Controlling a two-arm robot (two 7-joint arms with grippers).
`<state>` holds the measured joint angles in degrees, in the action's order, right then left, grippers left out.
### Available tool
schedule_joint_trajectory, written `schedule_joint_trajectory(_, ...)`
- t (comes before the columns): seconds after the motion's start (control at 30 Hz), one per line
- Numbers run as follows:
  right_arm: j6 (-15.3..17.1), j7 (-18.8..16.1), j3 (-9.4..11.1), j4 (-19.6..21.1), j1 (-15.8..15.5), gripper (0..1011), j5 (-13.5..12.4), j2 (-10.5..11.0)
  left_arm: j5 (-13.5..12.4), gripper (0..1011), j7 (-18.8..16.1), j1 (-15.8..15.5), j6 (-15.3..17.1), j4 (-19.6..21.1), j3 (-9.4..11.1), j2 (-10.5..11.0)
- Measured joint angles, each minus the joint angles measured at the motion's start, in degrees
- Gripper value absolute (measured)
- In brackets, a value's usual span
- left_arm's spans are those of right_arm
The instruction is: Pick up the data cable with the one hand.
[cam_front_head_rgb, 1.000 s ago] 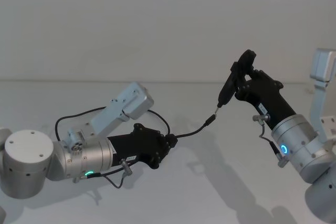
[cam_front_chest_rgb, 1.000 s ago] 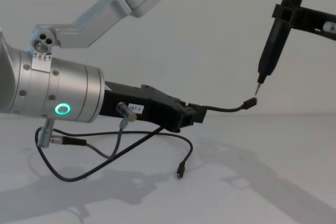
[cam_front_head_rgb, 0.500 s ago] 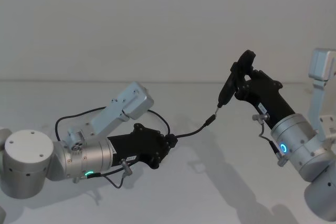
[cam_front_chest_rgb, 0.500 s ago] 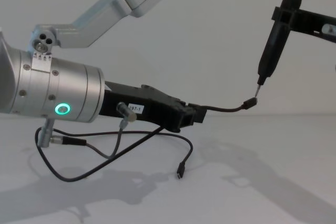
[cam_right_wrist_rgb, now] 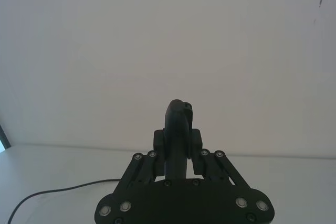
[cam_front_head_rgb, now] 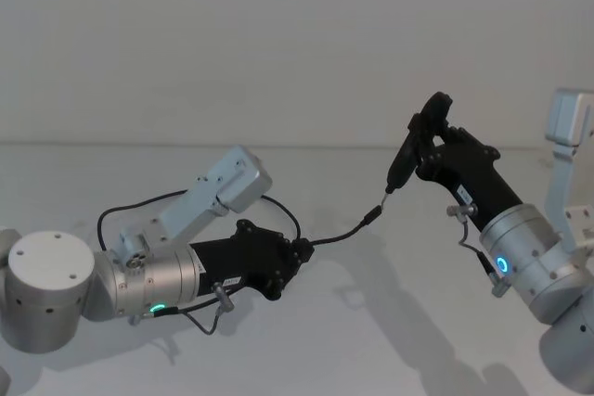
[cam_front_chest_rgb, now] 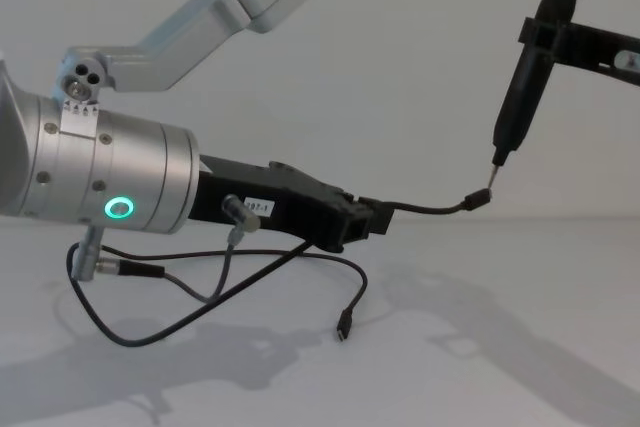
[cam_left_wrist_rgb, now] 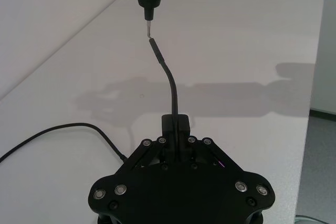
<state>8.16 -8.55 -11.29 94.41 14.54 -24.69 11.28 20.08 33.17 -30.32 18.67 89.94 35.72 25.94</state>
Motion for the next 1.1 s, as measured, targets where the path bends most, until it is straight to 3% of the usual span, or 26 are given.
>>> schedule_joint_trajectory(1.1,0.26,-0.06,0.25,0.61,-0.71,279,0.18,0.42,0.00,40,0.00,0.00,0.00,0.00,0.00,0.00)
